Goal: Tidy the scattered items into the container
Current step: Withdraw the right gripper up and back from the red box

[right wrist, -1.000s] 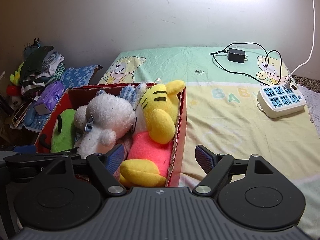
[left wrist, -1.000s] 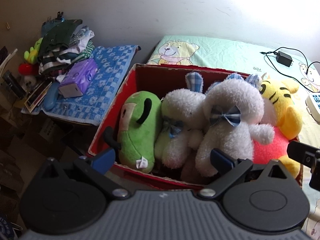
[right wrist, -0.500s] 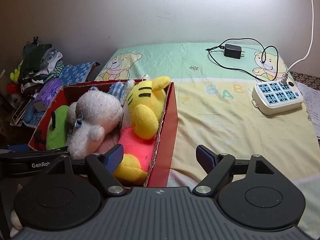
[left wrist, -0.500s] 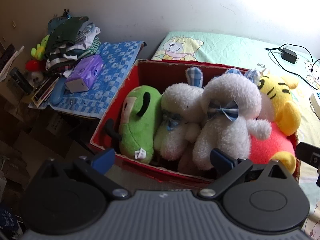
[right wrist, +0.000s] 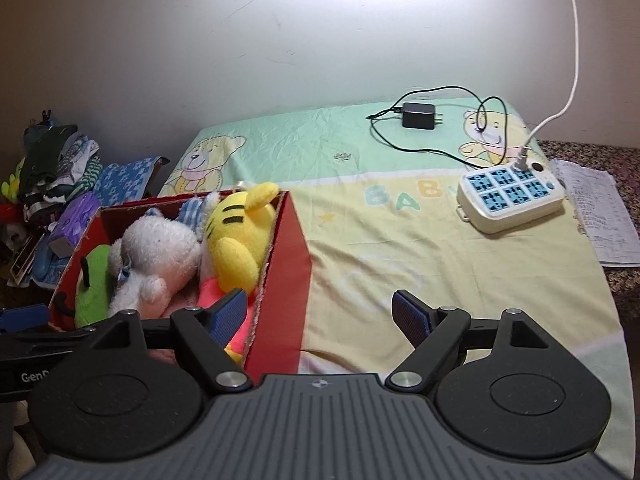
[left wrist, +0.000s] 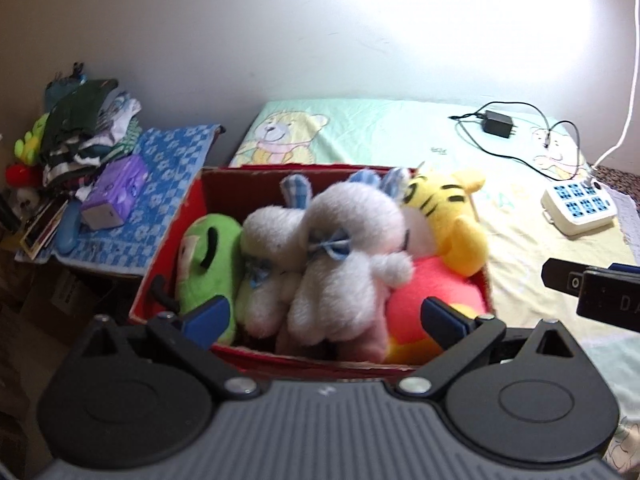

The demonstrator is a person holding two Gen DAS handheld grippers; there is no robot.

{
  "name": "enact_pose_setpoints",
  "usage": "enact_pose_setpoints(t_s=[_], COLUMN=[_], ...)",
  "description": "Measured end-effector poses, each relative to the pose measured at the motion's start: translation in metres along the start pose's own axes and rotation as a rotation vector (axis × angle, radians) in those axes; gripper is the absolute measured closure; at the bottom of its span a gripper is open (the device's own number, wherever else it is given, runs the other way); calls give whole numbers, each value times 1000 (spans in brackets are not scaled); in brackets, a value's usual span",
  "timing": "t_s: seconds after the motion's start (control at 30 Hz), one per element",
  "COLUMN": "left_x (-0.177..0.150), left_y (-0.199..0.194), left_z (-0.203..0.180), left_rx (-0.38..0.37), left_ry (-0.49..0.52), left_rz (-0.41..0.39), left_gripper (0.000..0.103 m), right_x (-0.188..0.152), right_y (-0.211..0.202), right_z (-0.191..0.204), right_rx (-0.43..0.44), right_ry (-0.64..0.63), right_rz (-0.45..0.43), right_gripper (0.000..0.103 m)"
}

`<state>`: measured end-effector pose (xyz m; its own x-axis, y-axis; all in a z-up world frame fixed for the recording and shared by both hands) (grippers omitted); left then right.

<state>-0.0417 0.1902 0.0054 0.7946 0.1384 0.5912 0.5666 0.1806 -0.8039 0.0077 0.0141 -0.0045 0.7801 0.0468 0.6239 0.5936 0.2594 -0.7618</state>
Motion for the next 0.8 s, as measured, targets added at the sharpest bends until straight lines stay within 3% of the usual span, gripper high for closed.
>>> enact_pose_setpoints(t_s=[0.23, 0.43, 0.8], left_x=[0, -16, -32], left_y=[2, 7, 9], left_z=[-69, -110, -118], left_rx=[-162, -219, -163], left_ry=[140, 222, 234], left_rz=[6, 57, 86], left_gripper=[2, 2, 2], right_x=[-11, -29, -46], right_y=[-15, -19, -9], right_z=[-54, -85, -90], right_rx=[-176, -242, -221], right_ry=[81, 135, 104], right_rz=[-26, -3, 51], right_gripper=[21, 21, 21])
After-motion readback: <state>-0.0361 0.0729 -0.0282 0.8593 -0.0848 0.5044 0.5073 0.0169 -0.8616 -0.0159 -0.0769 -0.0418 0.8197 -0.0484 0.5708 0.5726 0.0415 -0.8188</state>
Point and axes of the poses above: each gripper's, at about its wrist camera, not at the fingertips, and y roughly the way its jaws point, z to its left, x to its top, the point moved 9 cm from there along y, roughly the way its jaws point, and after that the axes turned 3 degrees about z, right-handed, at the moved point
